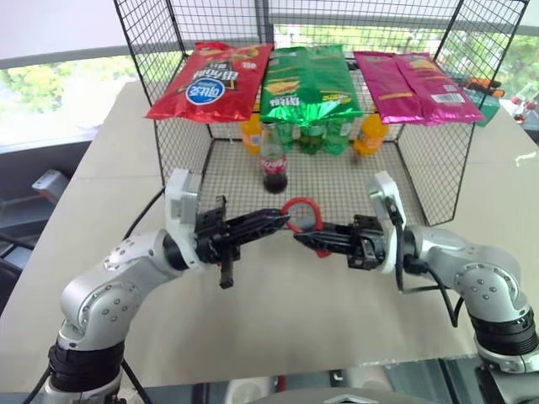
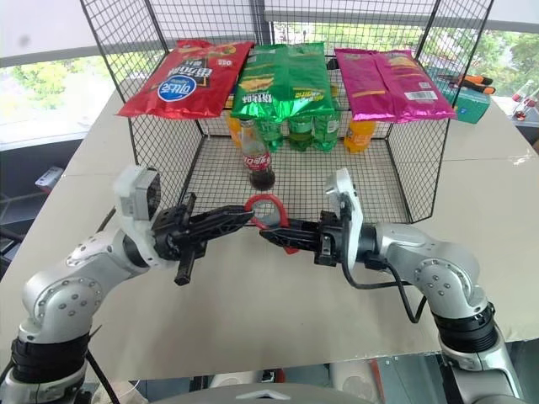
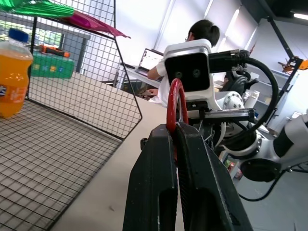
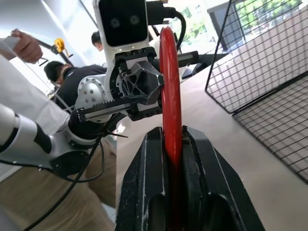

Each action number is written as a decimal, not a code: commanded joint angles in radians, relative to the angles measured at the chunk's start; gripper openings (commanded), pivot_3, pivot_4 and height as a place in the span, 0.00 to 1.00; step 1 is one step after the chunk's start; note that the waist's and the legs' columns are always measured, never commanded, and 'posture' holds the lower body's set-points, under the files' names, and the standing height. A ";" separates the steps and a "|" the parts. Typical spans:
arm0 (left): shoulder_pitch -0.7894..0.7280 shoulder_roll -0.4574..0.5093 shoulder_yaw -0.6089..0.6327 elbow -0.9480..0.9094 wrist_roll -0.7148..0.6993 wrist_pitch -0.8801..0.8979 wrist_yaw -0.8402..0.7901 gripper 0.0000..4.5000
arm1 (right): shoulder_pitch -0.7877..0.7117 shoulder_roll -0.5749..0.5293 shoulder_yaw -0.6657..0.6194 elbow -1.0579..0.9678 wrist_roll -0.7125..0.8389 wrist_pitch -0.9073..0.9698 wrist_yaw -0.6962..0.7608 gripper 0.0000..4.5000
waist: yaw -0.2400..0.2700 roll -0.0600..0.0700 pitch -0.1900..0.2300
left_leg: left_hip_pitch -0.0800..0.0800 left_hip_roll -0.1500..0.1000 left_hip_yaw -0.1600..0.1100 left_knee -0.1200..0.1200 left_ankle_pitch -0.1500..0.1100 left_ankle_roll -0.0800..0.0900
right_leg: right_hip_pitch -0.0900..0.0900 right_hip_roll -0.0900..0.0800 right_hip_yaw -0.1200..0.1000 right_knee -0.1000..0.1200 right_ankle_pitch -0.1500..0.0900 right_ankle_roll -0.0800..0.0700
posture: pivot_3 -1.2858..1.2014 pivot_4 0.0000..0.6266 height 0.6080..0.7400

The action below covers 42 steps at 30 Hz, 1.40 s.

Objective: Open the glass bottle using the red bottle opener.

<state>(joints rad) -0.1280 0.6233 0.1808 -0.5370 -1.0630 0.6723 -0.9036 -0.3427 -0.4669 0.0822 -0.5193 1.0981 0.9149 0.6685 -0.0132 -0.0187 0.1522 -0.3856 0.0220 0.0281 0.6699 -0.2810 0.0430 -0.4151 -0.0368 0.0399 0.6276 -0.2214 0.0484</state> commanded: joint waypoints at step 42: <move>0.018 -0.271 -0.079 0.017 0.403 -0.242 0.426 0.98 | 0.281 -0.063 -0.198 -0.206 0.177 -0.095 -0.298 0.00 | 0.002 0.000 0.000 | 0.000 0.000 0.000 0.000 0.000 0.000 | 0.001 0.000 0.000 0.000 0.000 0.001 | 0.52 0.24 1.00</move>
<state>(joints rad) -0.0972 0.3571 0.1033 -0.5079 -0.6579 0.4448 -0.4753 -0.0612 -0.5279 -0.1049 -0.6774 1.2594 0.8461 0.3779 -0.0113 -0.0190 0.1521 -0.3858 0.0218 0.0279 0.6699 -0.2811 0.0431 -0.4143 -0.0366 0.0402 0.6272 -0.2210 0.0493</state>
